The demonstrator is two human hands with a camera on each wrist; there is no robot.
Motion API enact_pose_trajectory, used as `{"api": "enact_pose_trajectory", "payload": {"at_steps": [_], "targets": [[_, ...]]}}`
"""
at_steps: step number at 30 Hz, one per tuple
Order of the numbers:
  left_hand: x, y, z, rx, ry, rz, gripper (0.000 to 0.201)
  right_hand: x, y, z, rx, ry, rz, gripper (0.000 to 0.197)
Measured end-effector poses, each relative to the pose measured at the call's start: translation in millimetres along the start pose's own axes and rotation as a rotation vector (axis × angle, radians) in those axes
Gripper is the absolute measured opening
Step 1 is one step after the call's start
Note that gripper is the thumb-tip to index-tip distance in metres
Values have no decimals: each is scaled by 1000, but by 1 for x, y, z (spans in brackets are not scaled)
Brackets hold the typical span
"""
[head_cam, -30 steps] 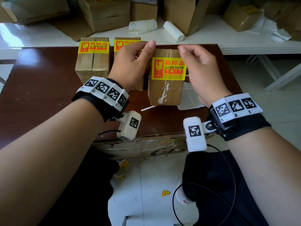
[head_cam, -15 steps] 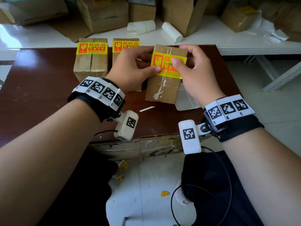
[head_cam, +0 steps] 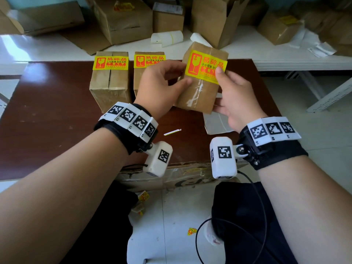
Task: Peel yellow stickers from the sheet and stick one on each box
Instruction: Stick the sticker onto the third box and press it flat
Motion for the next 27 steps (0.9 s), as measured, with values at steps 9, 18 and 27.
{"api": "enact_pose_trajectory", "payload": {"at_steps": [9, 18, 27], "targets": [[-2, -3, 15, 149, 102, -125, 28, -12, -9, 14, 163, 113, 48, 14], [-18, -2, 20, 210, -74, -32, 30, -39, -1, 25, 10, -47, -60, 60], [-5, -2, 20, 108, -119, 118, 39, -45, 18, 39, 47, -125, -210, 87]]}}
Point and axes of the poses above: each hand's wrist, its own z-axis towards the middle knuckle, its own x-axis out of the back of the hand, y = z × x, the point moved 7 cm from there along z, towards the middle knuckle
